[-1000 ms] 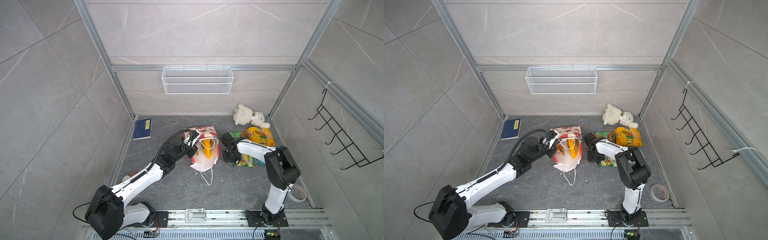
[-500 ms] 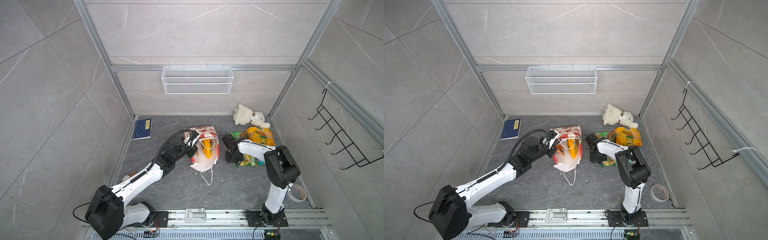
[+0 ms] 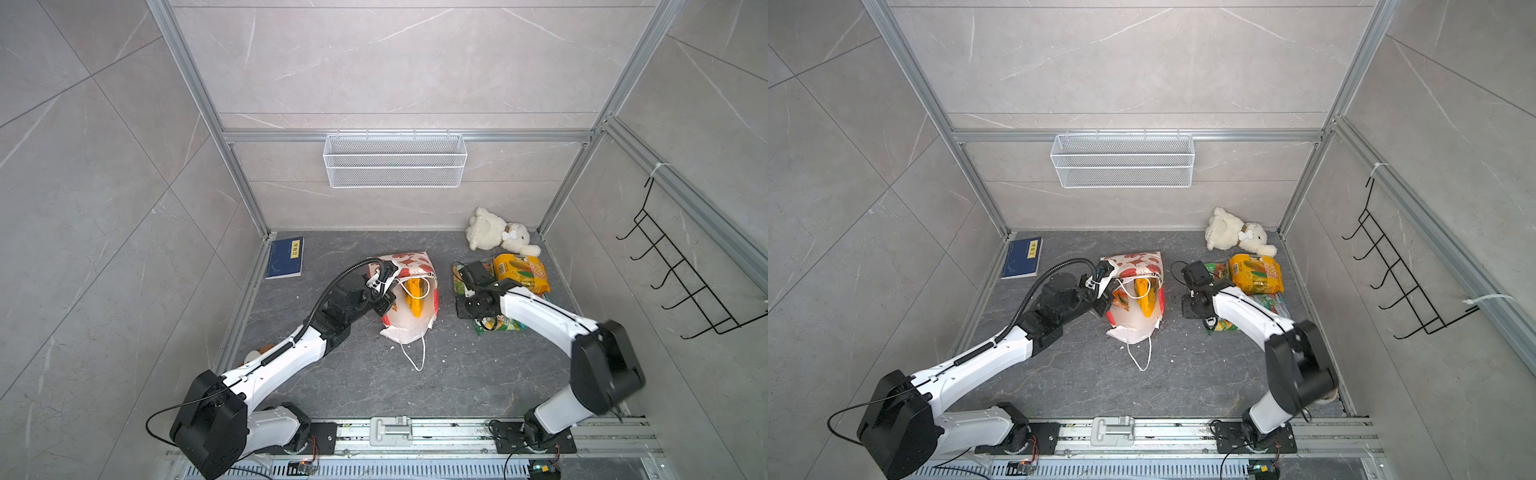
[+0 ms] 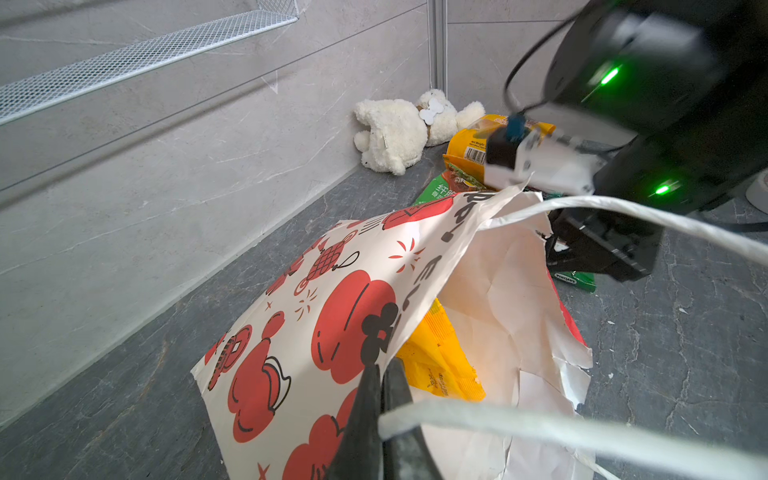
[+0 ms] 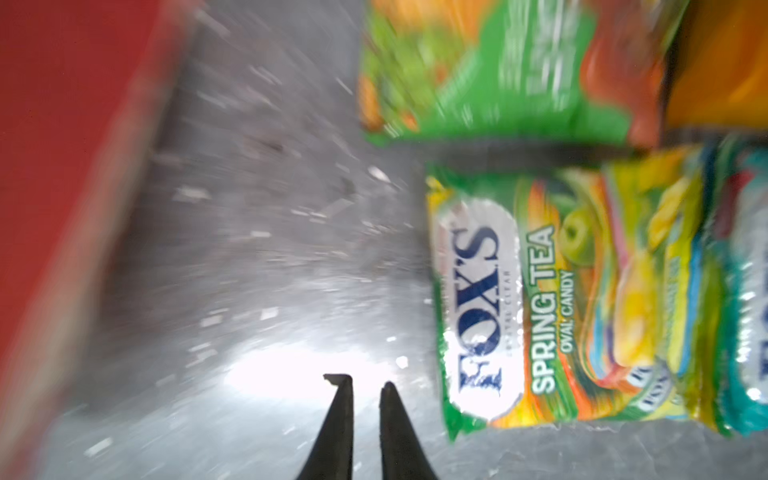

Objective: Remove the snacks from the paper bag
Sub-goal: 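Open the right gripper to release the green pack beside the teal pack, then swing the right gripper back and lower it into the bag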

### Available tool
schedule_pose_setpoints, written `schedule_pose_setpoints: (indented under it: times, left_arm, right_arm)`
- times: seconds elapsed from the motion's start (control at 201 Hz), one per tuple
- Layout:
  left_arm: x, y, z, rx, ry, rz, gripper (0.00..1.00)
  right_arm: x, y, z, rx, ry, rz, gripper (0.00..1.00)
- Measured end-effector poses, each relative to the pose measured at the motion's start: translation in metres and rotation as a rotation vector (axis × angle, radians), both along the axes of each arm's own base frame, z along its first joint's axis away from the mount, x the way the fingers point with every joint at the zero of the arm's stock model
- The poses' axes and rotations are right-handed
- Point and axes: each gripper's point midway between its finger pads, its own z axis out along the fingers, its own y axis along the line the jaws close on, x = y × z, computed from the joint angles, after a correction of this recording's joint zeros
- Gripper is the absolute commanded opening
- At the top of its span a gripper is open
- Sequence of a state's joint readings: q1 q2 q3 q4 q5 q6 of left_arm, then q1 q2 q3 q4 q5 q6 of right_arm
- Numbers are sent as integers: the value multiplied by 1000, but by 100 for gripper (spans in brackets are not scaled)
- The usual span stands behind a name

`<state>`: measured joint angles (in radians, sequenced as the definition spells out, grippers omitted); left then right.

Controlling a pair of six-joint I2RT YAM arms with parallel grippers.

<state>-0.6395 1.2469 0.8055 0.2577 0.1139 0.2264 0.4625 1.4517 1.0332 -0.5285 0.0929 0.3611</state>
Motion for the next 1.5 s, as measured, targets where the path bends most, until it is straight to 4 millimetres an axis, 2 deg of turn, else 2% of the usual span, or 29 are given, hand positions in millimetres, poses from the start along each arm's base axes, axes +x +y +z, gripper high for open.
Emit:
schedule_pose_setpoints:
  times: [0.129, 0.189, 0.269, 0.363, 0.498, 0.786, 0.98, 1.219, 1.408, 1.498]
  left_arm:
    - [0, -1, -1, -2, 7, -3, 0]
    - [-2, -2, -2, -2, 13, -11, 0]
    - [-3, -3, -2, 0, 23, -22, 0]
    - [-5, -5, -2, 2, 31, -35, 0]
    - [-6, -8, -3, 6, 46, -53, 0]
    - [-7, -12, -6, 10, 64, -76, 0]
    - [-7, -12, -7, 12, 68, -77, 0]
    - [-11, -12, -6, 13, 75, -88, 0]
    - [-14, -10, -4, 14, 75, -93, 0]
    - [-15, -10, -5, 15, 77, -96, 0]
  right_arm:
    - [-20, 30, 77, 210, -311, 112, 19]
    - [-30, 42, 95, 290, -411, 158, 19]
    - [-44, 62, 101, 358, -482, 222, 20]
    - [-68, 96, 92, 396, -515, 320, 21]
    - [-96, 130, 82, 441, -554, 417, 25]
    - [-92, 177, 53, 394, -541, 441, 28]
    - [-75, 187, 46, 387, -555, 372, 32]
    - [-60, 192, 26, 343, -535, 312, 37]
    - [-49, 204, 14, 295, -524, 338, 37]
    - [-41, 201, 6, 286, -509, 341, 36]
